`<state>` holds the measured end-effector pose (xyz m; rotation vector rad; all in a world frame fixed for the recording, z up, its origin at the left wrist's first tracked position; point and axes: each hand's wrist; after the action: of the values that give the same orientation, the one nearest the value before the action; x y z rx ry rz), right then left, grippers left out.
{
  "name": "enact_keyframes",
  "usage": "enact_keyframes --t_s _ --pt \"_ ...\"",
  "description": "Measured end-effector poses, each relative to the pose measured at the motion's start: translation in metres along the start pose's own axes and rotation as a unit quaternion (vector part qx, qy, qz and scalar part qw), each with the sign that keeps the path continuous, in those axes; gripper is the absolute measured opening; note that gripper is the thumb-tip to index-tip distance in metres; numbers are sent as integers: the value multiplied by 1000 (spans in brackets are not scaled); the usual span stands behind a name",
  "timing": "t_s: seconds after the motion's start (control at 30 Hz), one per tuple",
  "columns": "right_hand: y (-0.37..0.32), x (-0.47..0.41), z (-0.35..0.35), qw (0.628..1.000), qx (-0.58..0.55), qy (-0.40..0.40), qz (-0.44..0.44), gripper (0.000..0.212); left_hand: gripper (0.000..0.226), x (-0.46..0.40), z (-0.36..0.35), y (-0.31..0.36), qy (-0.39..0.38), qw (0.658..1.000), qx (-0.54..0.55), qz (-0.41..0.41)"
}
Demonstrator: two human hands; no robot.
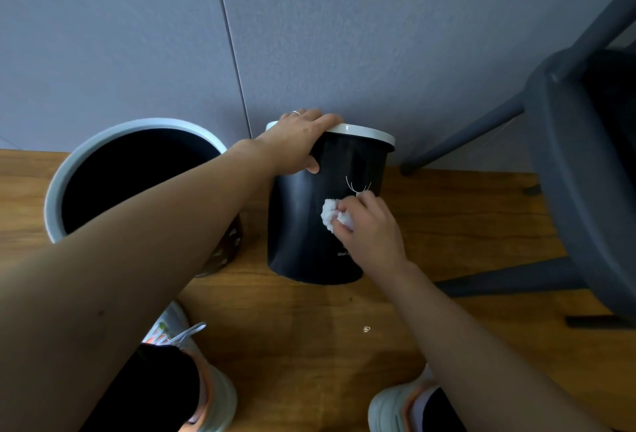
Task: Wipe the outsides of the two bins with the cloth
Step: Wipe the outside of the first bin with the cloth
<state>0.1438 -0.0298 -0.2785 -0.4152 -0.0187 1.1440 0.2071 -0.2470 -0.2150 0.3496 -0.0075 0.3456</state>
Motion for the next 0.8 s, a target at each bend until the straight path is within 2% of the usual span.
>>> enact_keyframes --t_s 0.07,0.2,0.27,0.33,0.5,0.67,0.8 --pt "-1 1 0 1000 2 -3 14 21 87 0 0 0 -1 1000 -2 1" --pt "1 40 -8 991 17 -111 68 21 86 -2 0 0 -1 1000 0 -5" --pt "3 59 -10 982 25 -143 121 18 85 -2 -1 1 -2 1000 -2 -9" --pt "5 59 -10 978 25 -166 125 20 85 -2 -1 0 -1 1000 -1 -8" --pt "6 22 -4 998 1 -55 11 22 87 0 0 -4 1 1000 13 9" --pt "7 41 -8 993 -35 -107 47 20 81 -2 6 -2 -29 998 57 19" --pt "8 49 -7 993 -63 -81 64 16 78 0 7 -4 -23 993 110 40"
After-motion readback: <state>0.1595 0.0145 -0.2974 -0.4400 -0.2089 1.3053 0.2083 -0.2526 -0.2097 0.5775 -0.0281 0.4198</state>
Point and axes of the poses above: each hand's wrist, its own x-axis away from the middle knuckle, its own z-axis out of the back of the hand, y = z × x, and after that the axes turned 2 degrees about x, right-handed
